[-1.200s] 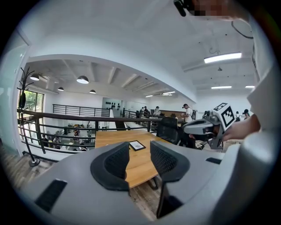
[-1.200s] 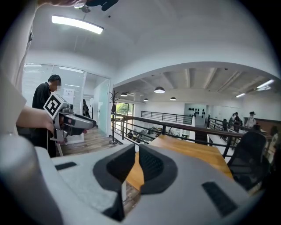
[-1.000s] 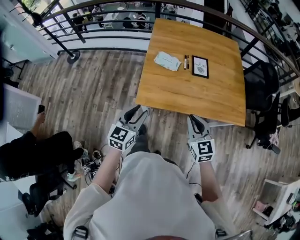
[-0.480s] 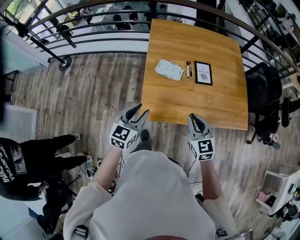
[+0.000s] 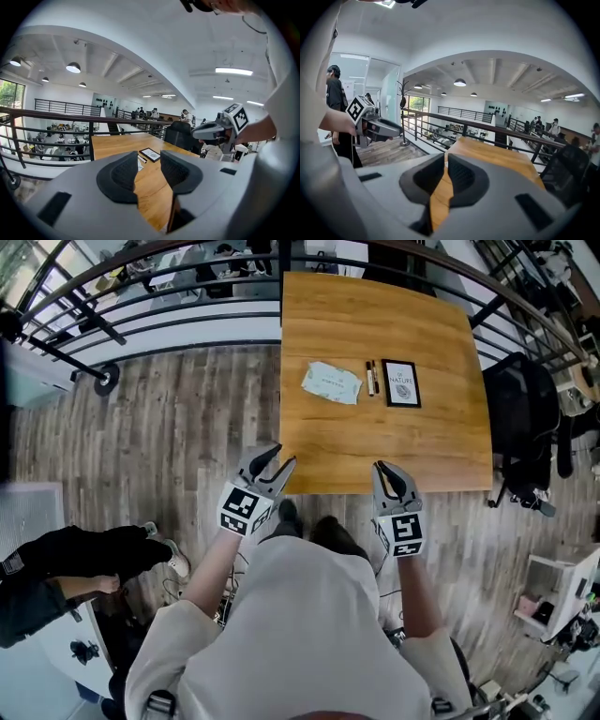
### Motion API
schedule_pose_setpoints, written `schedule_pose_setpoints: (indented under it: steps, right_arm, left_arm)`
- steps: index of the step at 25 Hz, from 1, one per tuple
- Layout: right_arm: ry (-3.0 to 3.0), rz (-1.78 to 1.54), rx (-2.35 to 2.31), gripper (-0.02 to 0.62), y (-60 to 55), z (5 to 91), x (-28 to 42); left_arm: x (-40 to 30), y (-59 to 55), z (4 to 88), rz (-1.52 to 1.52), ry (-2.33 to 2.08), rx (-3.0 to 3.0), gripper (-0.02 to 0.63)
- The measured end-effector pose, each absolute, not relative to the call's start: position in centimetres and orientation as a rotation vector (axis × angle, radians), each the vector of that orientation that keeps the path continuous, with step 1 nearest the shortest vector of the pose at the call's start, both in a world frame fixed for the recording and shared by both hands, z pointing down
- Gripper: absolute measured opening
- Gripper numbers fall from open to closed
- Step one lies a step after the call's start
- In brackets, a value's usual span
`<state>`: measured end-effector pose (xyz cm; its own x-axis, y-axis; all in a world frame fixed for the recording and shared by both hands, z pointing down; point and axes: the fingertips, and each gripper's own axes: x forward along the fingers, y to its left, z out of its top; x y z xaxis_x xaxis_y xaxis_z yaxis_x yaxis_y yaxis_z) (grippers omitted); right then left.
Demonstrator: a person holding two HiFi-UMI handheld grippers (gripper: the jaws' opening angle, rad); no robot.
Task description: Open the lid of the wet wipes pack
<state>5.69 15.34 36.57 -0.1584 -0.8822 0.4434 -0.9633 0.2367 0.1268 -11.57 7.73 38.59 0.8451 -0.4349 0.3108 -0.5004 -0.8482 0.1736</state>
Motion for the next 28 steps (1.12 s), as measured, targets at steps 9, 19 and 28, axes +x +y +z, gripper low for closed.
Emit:
schedule_pose_setpoints:
  steps: [9, 19, 28]
  right_arm:
    - [-2.099, 0.280, 1.611, 0.014, 11.0, 38.5, 6.9]
    - [-2.176, 0.275, 1.374, 0.014, 2.8, 43.1, 10.0]
    - [-2.232, 0.273, 1.171, 0.014, -4.0, 48.2, 12.9]
  left_arm:
    - [-9.8, 4.7, 40.7, 0.392, -0.733, 2.719, 0.145]
    - [-5.5, -2.0, 44.2, 0.456, -0.833, 2.685, 0.156]
    - [-0.3, -7.0, 48.3, 0.560, -0.863, 2.700, 0.170]
